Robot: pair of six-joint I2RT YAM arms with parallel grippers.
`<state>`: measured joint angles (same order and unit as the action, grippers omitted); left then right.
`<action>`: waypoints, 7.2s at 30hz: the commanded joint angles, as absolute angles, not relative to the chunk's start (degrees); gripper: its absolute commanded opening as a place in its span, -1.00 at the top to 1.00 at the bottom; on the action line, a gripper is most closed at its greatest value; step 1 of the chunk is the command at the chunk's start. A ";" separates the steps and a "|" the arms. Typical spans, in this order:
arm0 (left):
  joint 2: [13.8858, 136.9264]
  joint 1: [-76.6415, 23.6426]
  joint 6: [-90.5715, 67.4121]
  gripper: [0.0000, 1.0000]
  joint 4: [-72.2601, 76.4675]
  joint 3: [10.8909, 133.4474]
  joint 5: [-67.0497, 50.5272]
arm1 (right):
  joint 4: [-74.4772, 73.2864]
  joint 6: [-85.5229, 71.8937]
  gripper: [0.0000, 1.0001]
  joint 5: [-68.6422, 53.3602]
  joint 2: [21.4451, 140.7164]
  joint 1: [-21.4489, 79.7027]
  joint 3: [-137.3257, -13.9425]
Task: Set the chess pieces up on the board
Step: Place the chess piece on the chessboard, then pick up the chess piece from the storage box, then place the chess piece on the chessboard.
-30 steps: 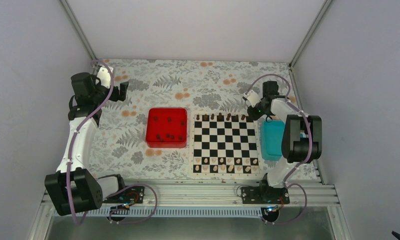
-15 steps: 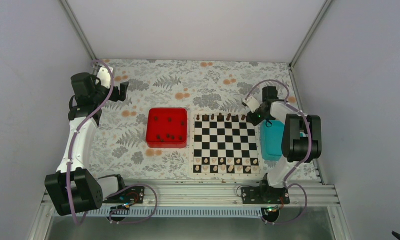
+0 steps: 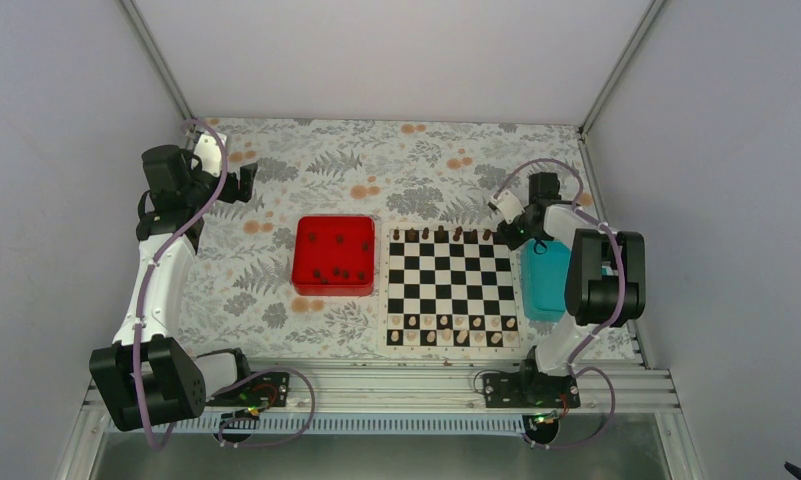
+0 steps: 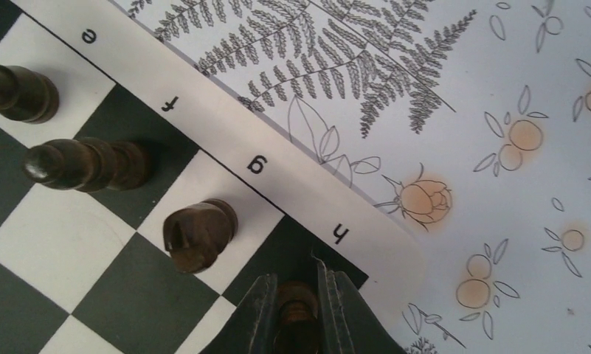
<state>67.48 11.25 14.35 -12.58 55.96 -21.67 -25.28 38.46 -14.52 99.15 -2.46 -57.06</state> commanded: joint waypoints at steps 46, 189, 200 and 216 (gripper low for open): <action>67.63 11.60 14.60 -1.00 -12.66 56.35 -23.79 | -44.90 36.60 0.00 -18.52 88.15 16.41 -84.92; 66.47 12.92 14.50 -1.00 -12.61 56.00 -25.14 | -21.45 32.16 0.91 -10.62 112.50 35.71 -69.52; 66.53 12.88 14.59 -1.00 -12.64 55.90 -25.27 | -22.33 32.13 0.63 -10.38 112.74 35.60 -70.16; 66.40 12.92 14.59 -1.00 -12.50 55.88 -25.25 | -36.69 34.14 0.19 -12.88 105.33 38.46 -90.67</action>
